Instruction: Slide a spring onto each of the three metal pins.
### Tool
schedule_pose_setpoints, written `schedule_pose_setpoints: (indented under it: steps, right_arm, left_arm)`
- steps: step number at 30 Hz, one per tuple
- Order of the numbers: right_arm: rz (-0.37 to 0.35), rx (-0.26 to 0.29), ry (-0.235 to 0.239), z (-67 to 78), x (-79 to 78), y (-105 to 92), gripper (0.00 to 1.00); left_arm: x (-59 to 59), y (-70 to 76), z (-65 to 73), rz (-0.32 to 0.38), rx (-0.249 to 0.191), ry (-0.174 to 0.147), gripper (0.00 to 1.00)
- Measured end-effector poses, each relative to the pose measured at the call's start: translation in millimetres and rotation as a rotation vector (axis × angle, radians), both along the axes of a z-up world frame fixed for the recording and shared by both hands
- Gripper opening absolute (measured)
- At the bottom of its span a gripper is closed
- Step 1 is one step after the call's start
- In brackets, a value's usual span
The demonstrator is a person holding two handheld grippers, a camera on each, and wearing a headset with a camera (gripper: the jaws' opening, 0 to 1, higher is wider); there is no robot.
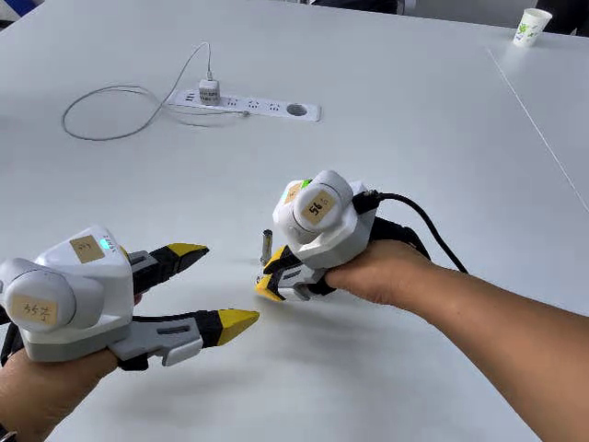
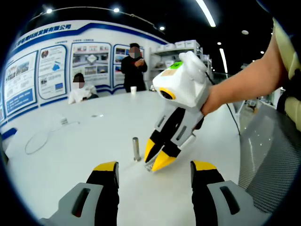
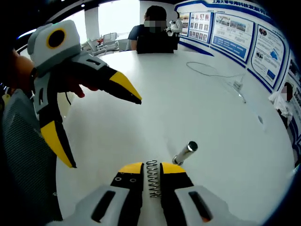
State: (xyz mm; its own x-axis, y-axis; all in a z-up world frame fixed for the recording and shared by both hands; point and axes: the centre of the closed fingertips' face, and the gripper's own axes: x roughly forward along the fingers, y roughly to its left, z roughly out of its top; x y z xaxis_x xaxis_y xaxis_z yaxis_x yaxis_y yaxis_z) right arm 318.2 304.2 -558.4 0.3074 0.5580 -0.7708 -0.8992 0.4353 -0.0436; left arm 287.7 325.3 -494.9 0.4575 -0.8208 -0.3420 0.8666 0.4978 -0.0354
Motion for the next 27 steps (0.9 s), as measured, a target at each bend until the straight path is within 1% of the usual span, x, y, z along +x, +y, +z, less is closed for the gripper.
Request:
schedule_pose_setpoints:
  steps: [5,6,9,11,15,20,27]
  right_arm:
    - [0.011,-0.013,0.000,-3.1,2.2,2.4,0.14]
    - [0.010,-0.017,0.009,-5.1,2.6,2.4,0.14]
    - [0.019,-0.028,0.011,-7.1,2.0,2.8,0.13]
    - [0.028,-0.028,0.013,-7.5,1.3,3.9,0.13]
    - [0.019,-0.027,0.014,-7.2,2.6,3.5,0.12]
    - [0.002,0.005,0.003,3.0,0.3,1.5,0.12]
    - [-0.021,0.051,-0.027,18.2,-4.1,-2.0,0.12]
  left_arm:
    - [-0.7,0.1,-0.3,0.000,0.000,0.003,0.63]
    - [-1.3,-0.2,-0.2,-0.001,0.000,0.004,0.63]
    - [-2.0,-0.3,0.0,-0.001,0.001,0.004,0.63]
    - [-2.1,-0.1,0.2,-0.001,0.002,0.004,0.63]
    - [-2.2,0.6,1.0,0.001,0.002,0.004,0.62]
    - [-3.1,0.5,0.6,0.001,0.002,0.005,0.62]
    - [-5.8,-6.2,1.5,-0.013,0.001,0.005,0.62]
